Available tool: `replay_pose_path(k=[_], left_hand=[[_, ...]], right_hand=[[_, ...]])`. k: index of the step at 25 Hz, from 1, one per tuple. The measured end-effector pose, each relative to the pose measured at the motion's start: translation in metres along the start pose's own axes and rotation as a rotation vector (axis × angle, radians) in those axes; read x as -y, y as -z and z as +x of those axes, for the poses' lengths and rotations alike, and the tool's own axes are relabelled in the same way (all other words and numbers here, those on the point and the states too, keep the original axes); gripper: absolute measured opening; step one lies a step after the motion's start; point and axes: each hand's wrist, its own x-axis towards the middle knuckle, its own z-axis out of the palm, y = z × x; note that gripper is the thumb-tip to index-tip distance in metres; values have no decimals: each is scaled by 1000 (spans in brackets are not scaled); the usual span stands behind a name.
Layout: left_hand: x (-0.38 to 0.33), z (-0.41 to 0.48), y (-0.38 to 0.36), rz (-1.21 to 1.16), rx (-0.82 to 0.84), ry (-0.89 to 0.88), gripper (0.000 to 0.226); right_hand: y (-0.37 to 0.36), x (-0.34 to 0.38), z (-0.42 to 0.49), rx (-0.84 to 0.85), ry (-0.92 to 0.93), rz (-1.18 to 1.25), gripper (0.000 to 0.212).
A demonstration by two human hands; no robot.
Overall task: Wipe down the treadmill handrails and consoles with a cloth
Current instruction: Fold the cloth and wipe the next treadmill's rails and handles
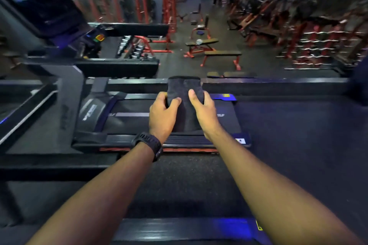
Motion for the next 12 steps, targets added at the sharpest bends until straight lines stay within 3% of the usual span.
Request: replay_pose_path(k=[8,12], left_hand=[[31,-9,105,374,-386,255,34],[60,-20,145,465,-544,364,28]], right_hand=[[-133,-4,7,482,-5,-105,37],[-202,-19,0,689,42,-132,73]])
